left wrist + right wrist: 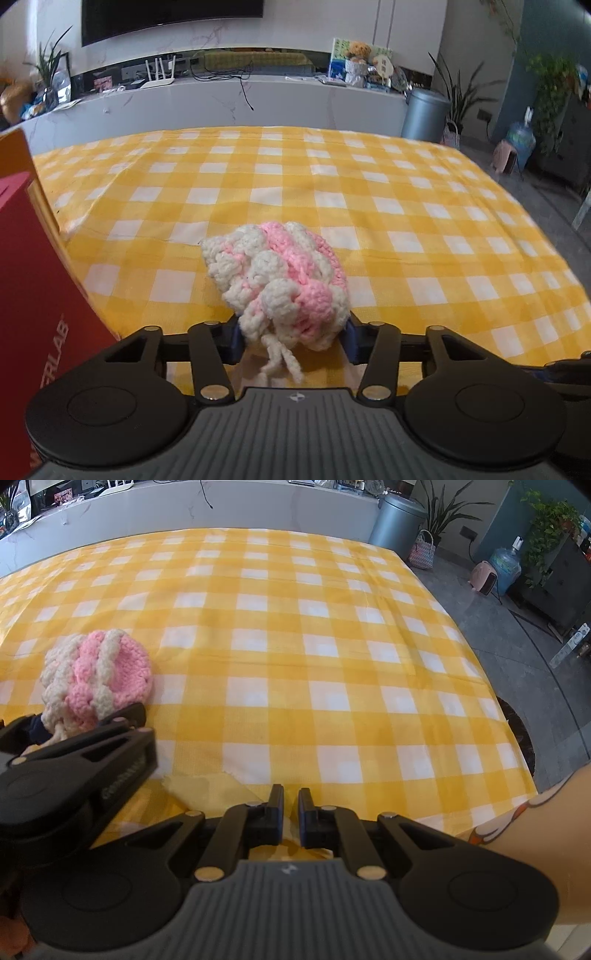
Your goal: Organize soft objects
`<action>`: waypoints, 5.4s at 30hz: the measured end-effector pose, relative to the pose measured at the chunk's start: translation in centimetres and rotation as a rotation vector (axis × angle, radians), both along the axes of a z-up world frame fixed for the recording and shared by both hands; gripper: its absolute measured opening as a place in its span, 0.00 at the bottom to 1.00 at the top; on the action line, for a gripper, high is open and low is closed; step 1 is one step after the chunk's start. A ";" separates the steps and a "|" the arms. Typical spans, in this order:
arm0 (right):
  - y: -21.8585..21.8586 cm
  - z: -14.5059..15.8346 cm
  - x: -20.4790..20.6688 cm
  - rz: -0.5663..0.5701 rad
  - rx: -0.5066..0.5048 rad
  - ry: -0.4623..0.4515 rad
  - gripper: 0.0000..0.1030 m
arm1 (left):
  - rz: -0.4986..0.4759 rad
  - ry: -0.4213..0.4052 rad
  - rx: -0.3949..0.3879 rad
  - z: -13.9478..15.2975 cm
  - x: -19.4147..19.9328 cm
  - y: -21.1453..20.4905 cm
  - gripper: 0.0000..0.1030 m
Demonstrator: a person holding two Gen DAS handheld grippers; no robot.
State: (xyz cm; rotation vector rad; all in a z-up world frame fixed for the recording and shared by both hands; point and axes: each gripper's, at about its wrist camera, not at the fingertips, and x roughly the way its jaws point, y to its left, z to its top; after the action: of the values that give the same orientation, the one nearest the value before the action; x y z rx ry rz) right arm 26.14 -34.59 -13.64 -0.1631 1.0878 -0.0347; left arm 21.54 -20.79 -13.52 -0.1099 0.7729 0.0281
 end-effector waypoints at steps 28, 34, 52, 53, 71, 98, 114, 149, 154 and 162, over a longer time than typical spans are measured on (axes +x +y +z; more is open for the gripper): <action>-0.5 1.1 -1.2 -0.037 0.017 -0.011 0.65 | -0.036 -0.137 -0.019 5.7 -5.5 1.1 0.47; -0.5 -0.2 -0.3 -0.058 0.034 0.035 0.83 | -0.052 -0.125 -0.044 5.5 -5.4 1.5 0.47; 0.3 0.6 -1.6 0.025 0.138 0.038 0.07 | -0.056 -0.120 -0.064 6.5 -6.2 2.4 0.47; 0.3 0.8 -1.8 0.026 0.131 0.029 0.06 | -0.059 -0.126 -0.063 6.8 -6.4 2.4 0.47; 3.2 12.0 -7.5 0.132 0.223 -0.351 0.07 | -0.052 -0.265 -0.038 15.8 -11.0 7.0 0.47; 27.9 17.1 -9.9 0.489 0.271 -0.388 0.08 | 0.240 -0.146 -0.266 13.9 -14.5 33.7 0.48; 37.4 12.7 -2.8 0.422 -0.018 -0.351 0.75 | 0.223 -0.020 -0.152 11.3 -15.1 34.3 0.48; 27.4 15.3 -15.4 0.326 0.091 -0.442 0.85 | 0.077 -0.036 0.066 12.7 -15.3 29.7 0.88; 24.8 16.2 -16.4 0.272 0.149 -0.460 0.85 | 0.041 -0.189 0.212 14.2 -16.7 27.0 0.93; 21.5 15.2 -17.8 0.190 0.083 -0.520 0.85 | 0.057 -0.371 0.189 16.7 -18.3 24.0 0.93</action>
State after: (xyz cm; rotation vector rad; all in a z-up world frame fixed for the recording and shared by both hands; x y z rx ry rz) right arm 8.34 -13.05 1.56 -0.1699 0.5509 0.1324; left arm 3.21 3.24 3.17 0.0426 0.3930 0.1310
